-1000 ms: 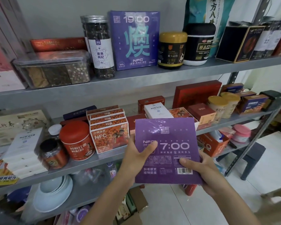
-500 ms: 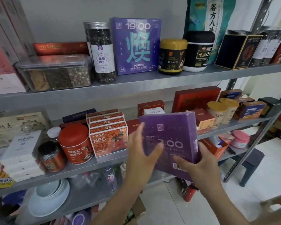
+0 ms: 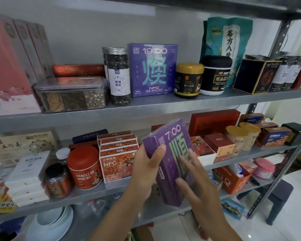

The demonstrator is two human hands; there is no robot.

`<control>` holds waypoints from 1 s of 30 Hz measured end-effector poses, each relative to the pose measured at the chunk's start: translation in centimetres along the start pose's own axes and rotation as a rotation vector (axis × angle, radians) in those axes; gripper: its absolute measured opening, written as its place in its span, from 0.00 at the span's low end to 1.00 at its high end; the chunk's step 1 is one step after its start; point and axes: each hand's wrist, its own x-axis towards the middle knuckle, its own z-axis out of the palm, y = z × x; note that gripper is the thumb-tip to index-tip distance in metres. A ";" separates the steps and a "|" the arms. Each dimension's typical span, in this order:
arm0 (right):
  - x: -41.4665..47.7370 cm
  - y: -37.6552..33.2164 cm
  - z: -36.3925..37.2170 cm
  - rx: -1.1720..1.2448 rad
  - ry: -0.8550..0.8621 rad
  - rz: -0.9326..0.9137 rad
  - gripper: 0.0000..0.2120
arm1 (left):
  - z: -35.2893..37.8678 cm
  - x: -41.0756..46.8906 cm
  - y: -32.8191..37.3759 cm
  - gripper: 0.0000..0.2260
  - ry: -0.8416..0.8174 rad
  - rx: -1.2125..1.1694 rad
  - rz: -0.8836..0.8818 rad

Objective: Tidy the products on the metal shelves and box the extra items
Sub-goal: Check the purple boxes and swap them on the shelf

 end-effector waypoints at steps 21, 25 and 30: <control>11.9 2.3 -1.7 0.550 -0.200 0.127 0.43 | -5.5 3.6 7.5 0.21 0.057 0.440 0.356; 13.3 0.7 -2.1 0.414 -0.306 0.079 0.36 | -6.0 3.4 7.8 0.22 0.114 0.451 0.406; 17.2 -3.6 -5.3 0.355 -0.238 -0.185 0.22 | -7.1 3.3 7.7 0.21 0.167 0.453 0.423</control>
